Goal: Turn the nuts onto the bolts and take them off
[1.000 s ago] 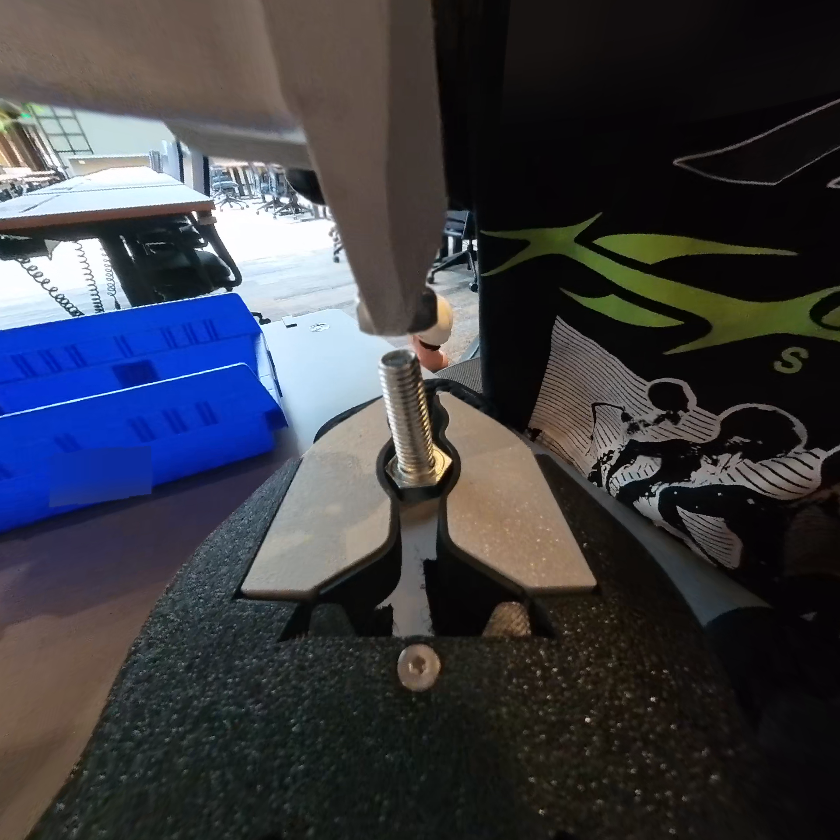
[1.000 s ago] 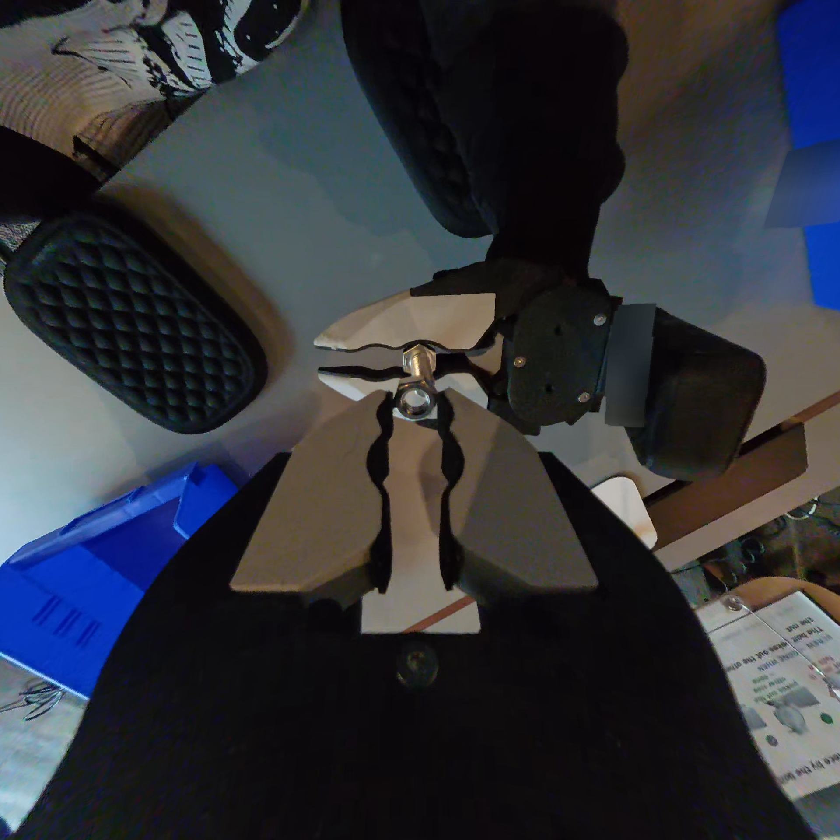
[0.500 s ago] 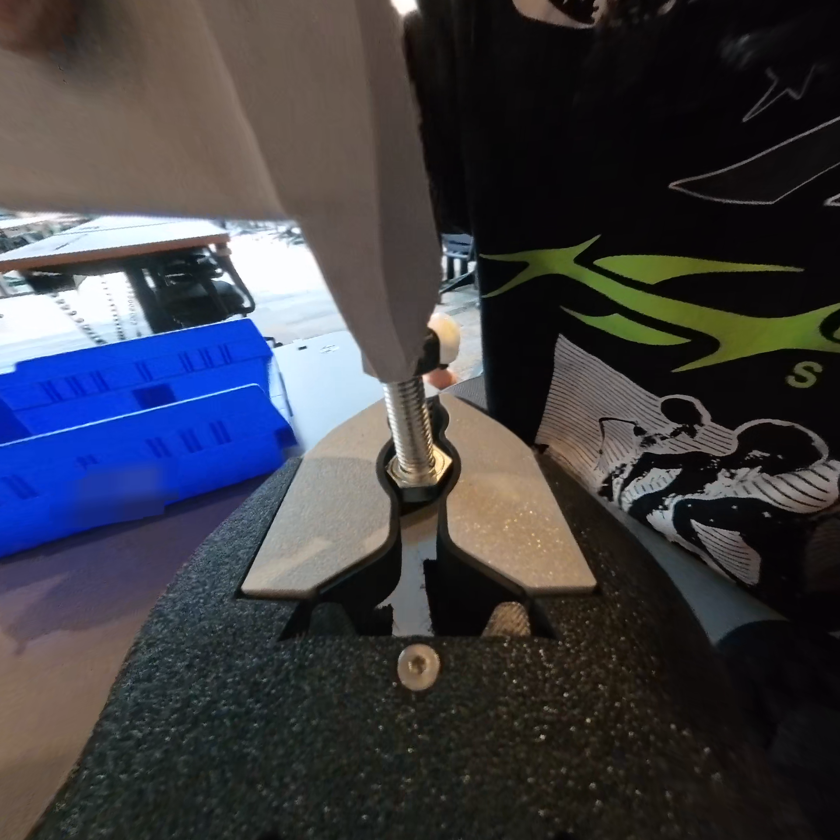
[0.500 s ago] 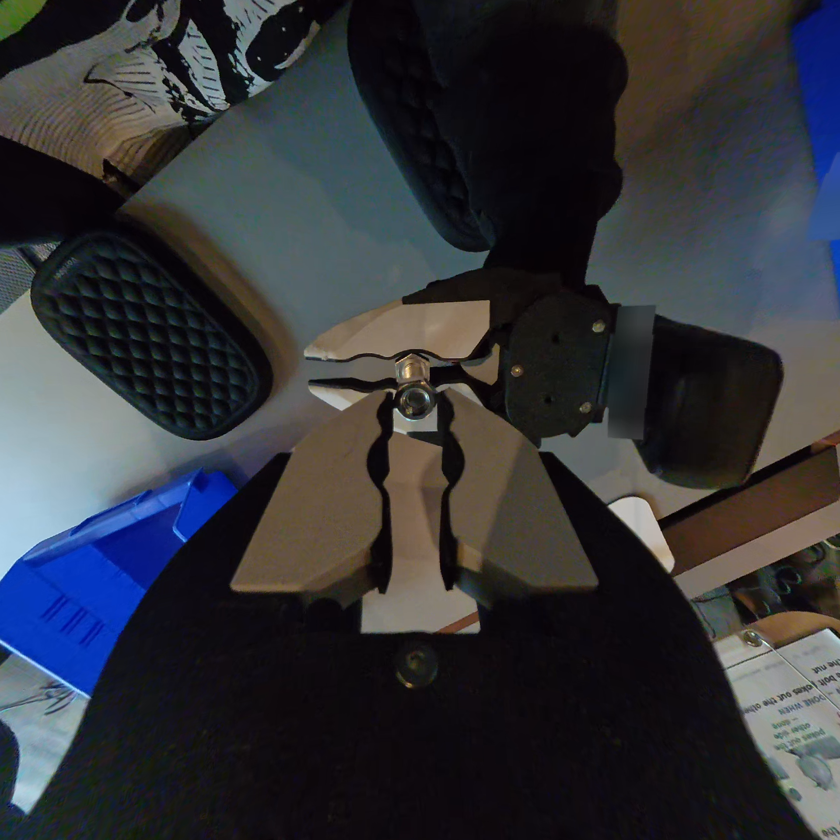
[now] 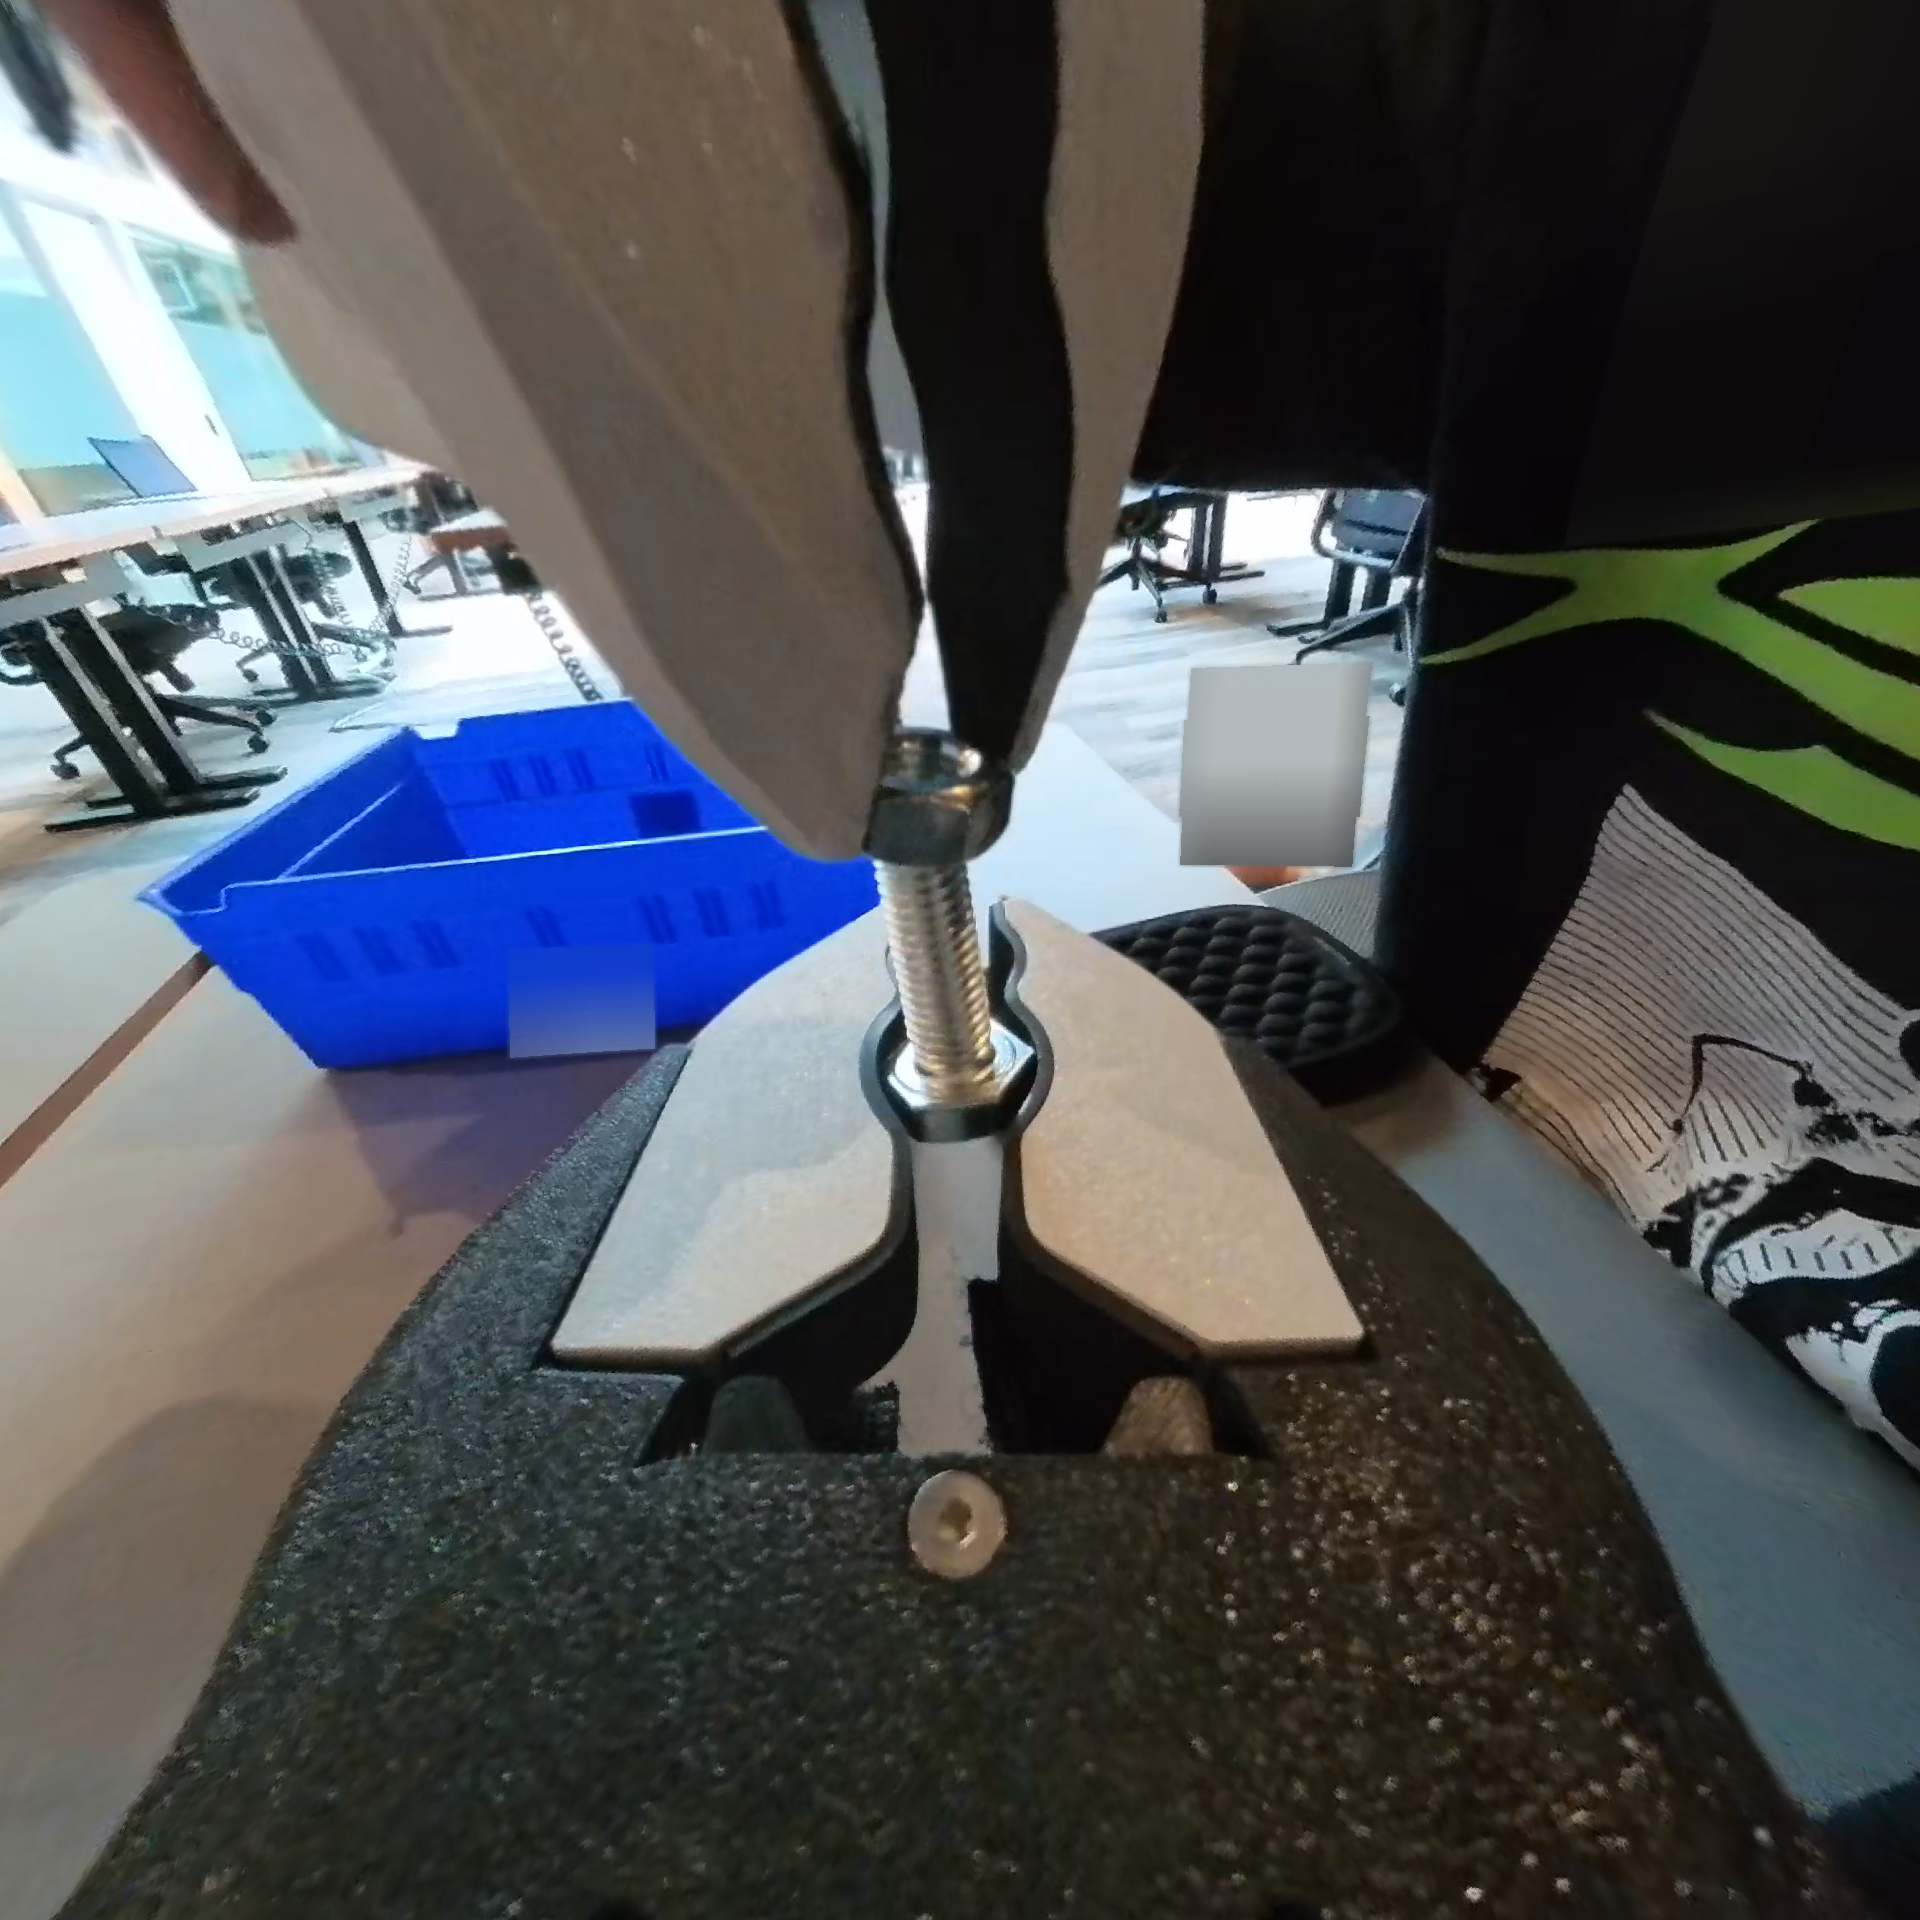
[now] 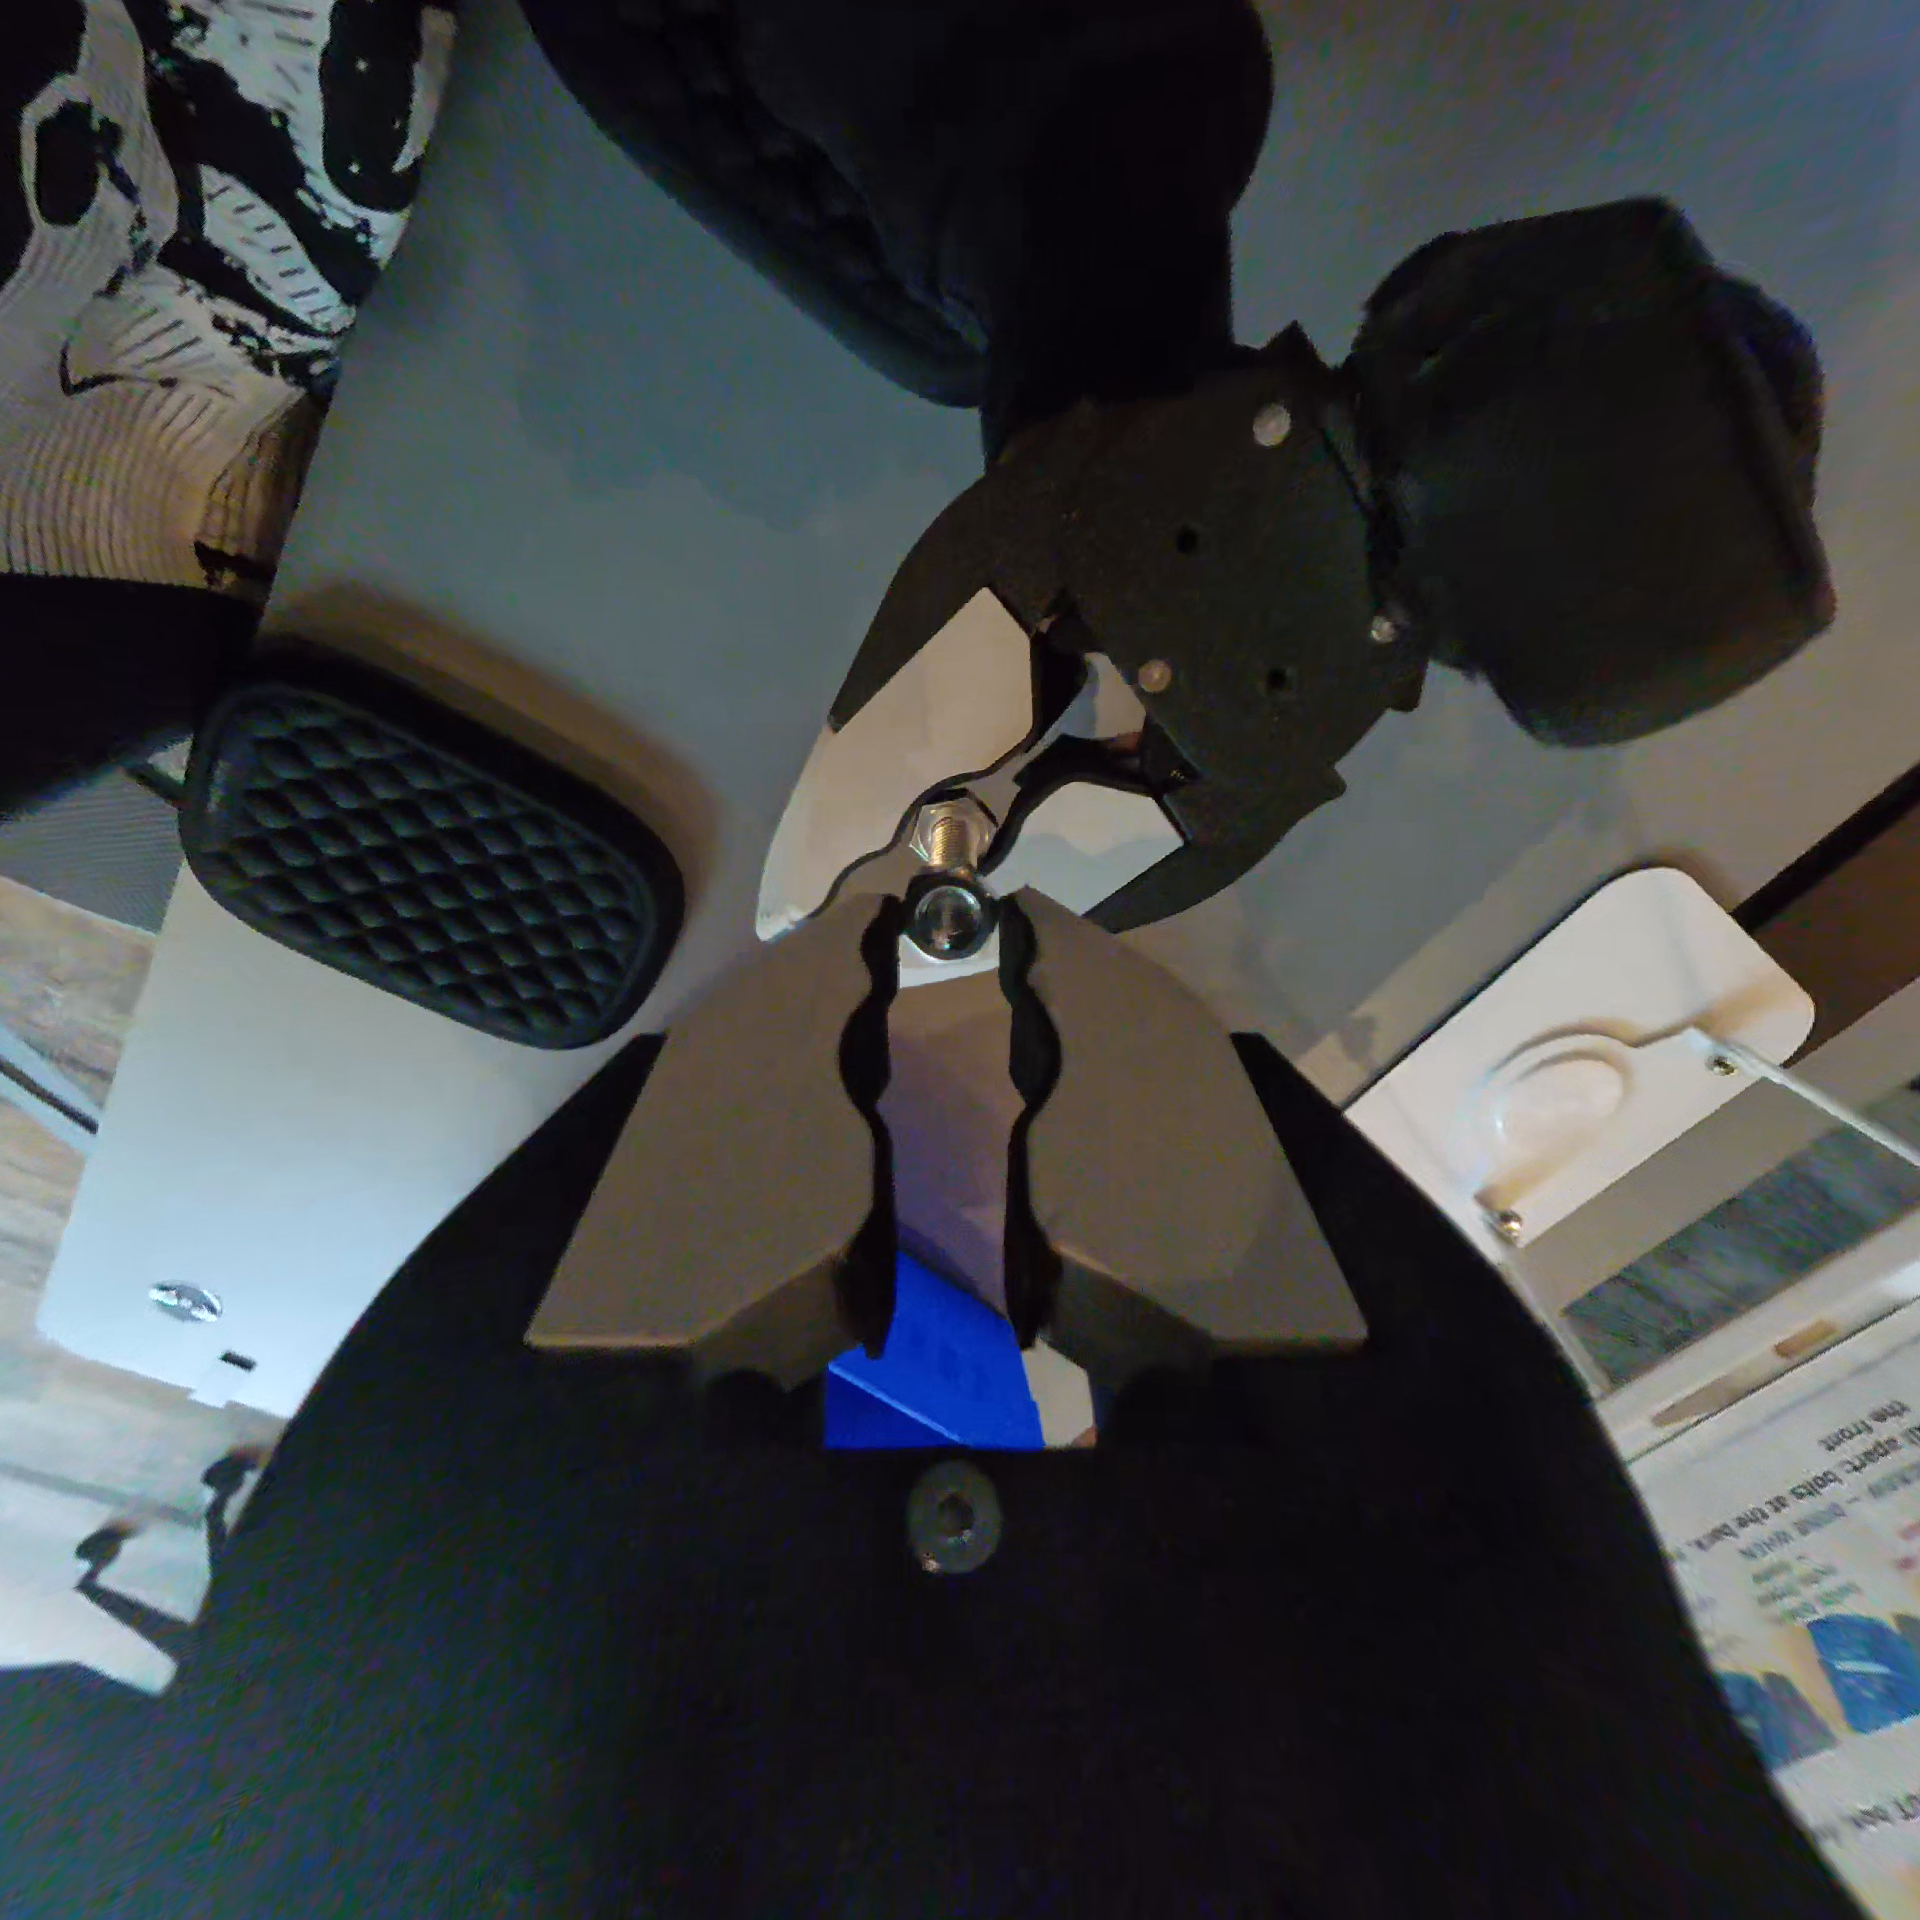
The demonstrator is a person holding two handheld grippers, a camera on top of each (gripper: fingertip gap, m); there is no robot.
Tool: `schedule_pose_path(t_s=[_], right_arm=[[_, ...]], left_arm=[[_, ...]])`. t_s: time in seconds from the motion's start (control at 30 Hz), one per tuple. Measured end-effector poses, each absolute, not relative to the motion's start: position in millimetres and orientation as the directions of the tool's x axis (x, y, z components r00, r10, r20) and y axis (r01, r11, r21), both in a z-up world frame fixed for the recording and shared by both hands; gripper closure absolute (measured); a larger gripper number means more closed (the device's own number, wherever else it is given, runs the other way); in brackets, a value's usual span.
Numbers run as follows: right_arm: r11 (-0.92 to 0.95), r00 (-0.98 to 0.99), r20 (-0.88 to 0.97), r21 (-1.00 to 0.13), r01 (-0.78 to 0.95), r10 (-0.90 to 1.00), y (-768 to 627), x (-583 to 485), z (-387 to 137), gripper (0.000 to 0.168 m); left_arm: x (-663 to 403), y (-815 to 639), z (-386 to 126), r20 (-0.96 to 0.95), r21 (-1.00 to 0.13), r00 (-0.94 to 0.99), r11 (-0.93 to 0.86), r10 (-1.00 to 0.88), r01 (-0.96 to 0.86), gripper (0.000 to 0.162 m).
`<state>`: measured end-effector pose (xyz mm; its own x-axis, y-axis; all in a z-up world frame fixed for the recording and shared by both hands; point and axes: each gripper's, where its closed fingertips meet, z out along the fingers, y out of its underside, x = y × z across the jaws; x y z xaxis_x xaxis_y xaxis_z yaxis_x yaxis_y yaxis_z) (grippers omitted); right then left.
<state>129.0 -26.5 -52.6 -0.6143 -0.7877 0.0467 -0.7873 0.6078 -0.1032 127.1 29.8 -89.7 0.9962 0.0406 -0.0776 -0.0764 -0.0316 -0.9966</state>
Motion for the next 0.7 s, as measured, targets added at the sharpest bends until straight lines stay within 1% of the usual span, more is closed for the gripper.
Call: schedule_pose_path(t_s=[0.1,0.2,0.3,0.37,0.5,0.7], right_arm=[[0.613,-0.624,0.058,-0.139,-0.778,-0.779,-27,129,-51,0.15],[0.638,-0.659,0.052,-0.202,-0.743,-0.75,-30,132,-48,0.15],[0.578,-0.617,0.087,-0.269,-0.77,-0.782,-33,137,-43,0.15],[0.558,-0.598,0.086,-0.276,-0.783,-0.797,-32,139,-43,0.15],[0.593,-0.629,0.054,-0.278,-0.756,-0.776,-33,140,-44,0.151],[0.732,-0.76,0.019,-0.252,-0.632,-0.65,-32,130,-45,0.151]], left_arm=[[127,30,-86,-0.081,-0.997,0.996,-0.001,0.043,-0.081,0.15],[128,29,-81,-0.086,-0.995,0.995,0.042,0.041,-0.088,0.151],[136,29,-74,-0.083,-0.992,0.997,0.1,-0.006,-0.082,0.15],[138,29,-73,-0.096,-0.991,0.995,0.093,-0.01,-0.094,0.15],[137,30,-75,-0.109,-0.991,0.994,0.077,0.003,-0.109,0.15],[123,28,-80,-0.083,-0.996,0.992,0.02,0.098,-0.086,0.15]])
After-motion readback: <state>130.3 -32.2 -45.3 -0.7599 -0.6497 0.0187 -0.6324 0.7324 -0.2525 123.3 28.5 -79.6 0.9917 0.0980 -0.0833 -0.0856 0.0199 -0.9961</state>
